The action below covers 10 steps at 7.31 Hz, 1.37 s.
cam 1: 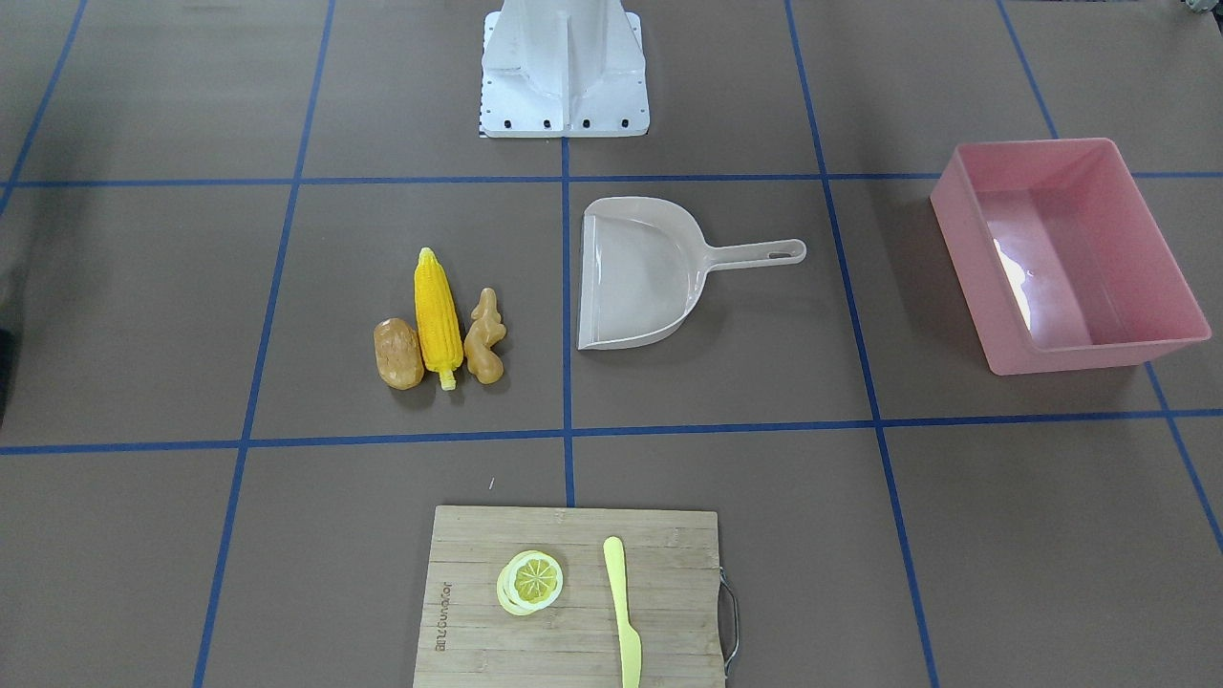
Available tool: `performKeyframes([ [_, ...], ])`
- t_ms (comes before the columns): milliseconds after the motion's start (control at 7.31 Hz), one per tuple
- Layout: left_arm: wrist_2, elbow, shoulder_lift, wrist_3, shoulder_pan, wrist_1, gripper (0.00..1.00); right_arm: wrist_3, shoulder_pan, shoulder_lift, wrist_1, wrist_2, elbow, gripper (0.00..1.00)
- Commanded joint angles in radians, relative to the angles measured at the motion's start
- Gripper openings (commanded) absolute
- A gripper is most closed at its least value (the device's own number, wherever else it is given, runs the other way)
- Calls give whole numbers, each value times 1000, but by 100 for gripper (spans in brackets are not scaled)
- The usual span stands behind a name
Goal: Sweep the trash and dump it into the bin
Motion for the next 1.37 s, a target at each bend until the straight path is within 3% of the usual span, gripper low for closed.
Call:
performKeyframes([
  [0,2,1,-14,-1,1,3,99,1,-48,15,0,-2,-25,87],
  [137,2,-4,-33,-1,2,10,99,-5,-56,45,-1,-4,-45,68],
  [274,4,-19,-71,1,7,63,99,-7,-66,56,-5,-5,-51,28],
  [411,4,-25,-165,8,11,204,99,-2,-69,58,-11,-5,-52,0],
  [547,4,-27,-238,10,33,267,99,-4,-71,60,-12,-7,-52,0],
  [958,19,-175,-315,1,202,282,99,-7,-72,58,-12,-13,-38,0],
  [1232,22,-208,-399,-2,323,304,99,-15,-43,73,0,-30,-26,0],
])
